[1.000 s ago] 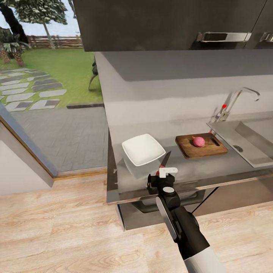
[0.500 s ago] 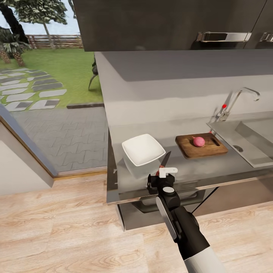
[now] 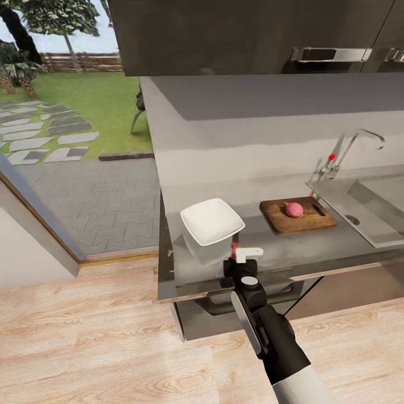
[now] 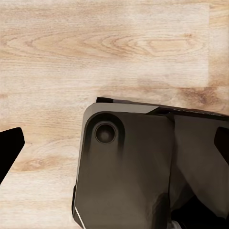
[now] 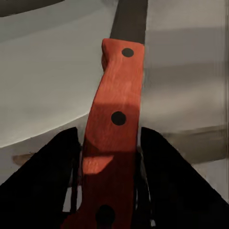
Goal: In the kitchen, take the Vidalia onion out of the sink, dice it on the chopping board with the paring knife, put the diced onion into the bowl on the countertop, then place both the paring knife and the chopping board into the sink.
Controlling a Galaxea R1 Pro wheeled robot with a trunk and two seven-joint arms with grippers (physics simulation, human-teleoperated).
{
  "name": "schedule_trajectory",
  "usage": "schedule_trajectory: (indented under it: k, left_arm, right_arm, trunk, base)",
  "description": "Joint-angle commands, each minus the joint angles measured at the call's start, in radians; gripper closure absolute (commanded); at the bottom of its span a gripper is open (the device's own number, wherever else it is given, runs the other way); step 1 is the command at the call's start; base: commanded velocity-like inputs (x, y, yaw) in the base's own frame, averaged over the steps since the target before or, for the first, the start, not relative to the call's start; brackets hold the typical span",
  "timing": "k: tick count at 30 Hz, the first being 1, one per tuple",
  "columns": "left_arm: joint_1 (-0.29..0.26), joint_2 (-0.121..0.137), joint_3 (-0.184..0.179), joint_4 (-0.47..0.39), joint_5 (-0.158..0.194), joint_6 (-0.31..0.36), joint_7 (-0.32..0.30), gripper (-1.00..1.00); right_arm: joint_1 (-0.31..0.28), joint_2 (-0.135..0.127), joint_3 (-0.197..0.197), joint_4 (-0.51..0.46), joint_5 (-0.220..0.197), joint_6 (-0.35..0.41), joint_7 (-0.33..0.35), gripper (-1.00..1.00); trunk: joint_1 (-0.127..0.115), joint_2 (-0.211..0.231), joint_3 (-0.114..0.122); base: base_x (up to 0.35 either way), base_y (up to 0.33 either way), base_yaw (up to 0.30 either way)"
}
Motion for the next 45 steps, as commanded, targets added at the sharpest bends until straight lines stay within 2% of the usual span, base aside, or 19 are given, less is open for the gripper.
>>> schedule_trajectory:
  k: [1,7,15,19,26,45]
  left_arm:
    - [0.0,-0.001,0.001,-0.001,0.006,-0.001,0.001,-1.0]
    - [0.0,-0.001,0.001,-0.001,0.006,-0.001,0.001,-1.0]
    - [0.0,-0.001,0.001,-0.001,0.006,-0.001,0.001,-1.0]
    - [0.0,-0.001,0.001,-0.001,0.006,-0.001,0.001,-1.0]
    - [0.0,-0.002,0.001,-0.001,0.005,-0.002,0.001,-1.0]
    - [0.0,-0.002,0.001,-0.001,0.005,-0.002,0.001,-1.0]
  right_arm:
    - [-0.001,0.0,-0.001,0.0,-0.02,0.001,-0.009,1.0]
    - [-0.001,0.0,-0.059,-0.001,-0.021,0.002,-0.009,1.0]
    - [-0.001,0.0,-0.073,-0.002,-0.021,0.002,-0.009,1.0]
    - [-0.001,0.0,-0.095,-0.002,-0.022,0.002,-0.009,1.0]
    - [-0.001,0.0,-0.1,-0.002,-0.022,0.002,-0.009,1.0]
    - [-0.001,0.0,-0.099,-0.002,-0.023,0.0,-0.008,1.0]
  trunk:
    - [0.0,-0.001,-0.001]
    - [0.0,-0.001,-0.001]
    - [0.0,-0.001,0.0]
    - [0.0,-0.001,0.006]
    - [0.0,-0.001,0.017]
    - [0.0,-0.001,0.047]
  base:
    - [0.0,0.0,0.0]
    - [0.0,0.0,0.0]
    - [0.0,0.0,0.0]
    - [0.0,0.0,0.0]
    - [0.0,-0.093,0.0]
    - [0.0,-0.263,0.021]
